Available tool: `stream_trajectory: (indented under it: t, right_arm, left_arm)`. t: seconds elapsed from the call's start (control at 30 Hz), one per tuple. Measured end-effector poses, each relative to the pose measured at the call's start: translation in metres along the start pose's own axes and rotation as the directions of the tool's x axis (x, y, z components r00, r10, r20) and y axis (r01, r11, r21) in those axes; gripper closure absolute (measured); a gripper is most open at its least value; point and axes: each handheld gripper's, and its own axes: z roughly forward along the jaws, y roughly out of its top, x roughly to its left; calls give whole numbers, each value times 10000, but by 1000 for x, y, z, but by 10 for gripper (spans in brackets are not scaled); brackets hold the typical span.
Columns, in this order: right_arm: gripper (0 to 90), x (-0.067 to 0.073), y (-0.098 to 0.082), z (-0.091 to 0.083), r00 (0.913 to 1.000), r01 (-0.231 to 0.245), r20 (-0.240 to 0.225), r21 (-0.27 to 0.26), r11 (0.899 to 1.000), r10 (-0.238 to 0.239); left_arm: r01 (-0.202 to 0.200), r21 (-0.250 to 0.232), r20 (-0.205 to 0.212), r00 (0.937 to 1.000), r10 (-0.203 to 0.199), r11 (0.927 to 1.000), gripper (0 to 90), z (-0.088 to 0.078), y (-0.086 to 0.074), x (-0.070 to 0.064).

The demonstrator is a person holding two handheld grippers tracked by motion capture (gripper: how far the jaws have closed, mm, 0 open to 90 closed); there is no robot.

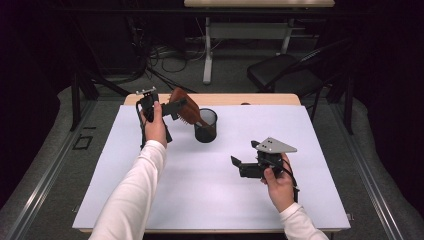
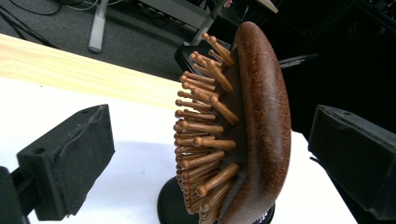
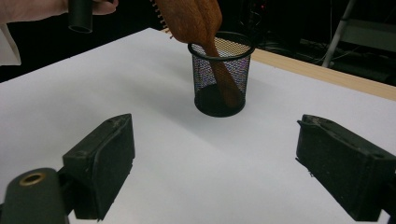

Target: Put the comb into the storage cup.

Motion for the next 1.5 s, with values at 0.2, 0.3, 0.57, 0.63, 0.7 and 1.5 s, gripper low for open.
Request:
stream_trajectory:
  t: [0.2,0.3,0.57,0.63,0.7,1.5]
  right_arm:
    - [112,-1,0,0,10000,-19,7,-5,10000,19]
    - [112,-1,0,0,10000,-23,-5,0,10000,23]
    - [112,-2,0,0,10000,-6,31,-5,10000,6]
    - [112,-1,0,0,10000,-16,20,8,10000,16]
    - [112,-2,0,0,10000,-5,36,20,10000,5]
    - [113,1,1,1,9998,136,171,37,9999,-136]
  left_arm:
    - [-46,75,-48,10000,47,10000,4,-1,0,0]
    - [-138,130,-75,9999,139,9998,4,-2,0,-1]
    - [-215,260,-113,9997,218,9994,4,-2,-1,-2]
    - [-285,264,-97,9995,287,9992,4,-3,-1,-3]
    - [-299,243,-99,9995,301,9993,4,-4,-1,-4]
    - [-1731,560,-93,9847,1738,9833,4,-28,-2,-18]
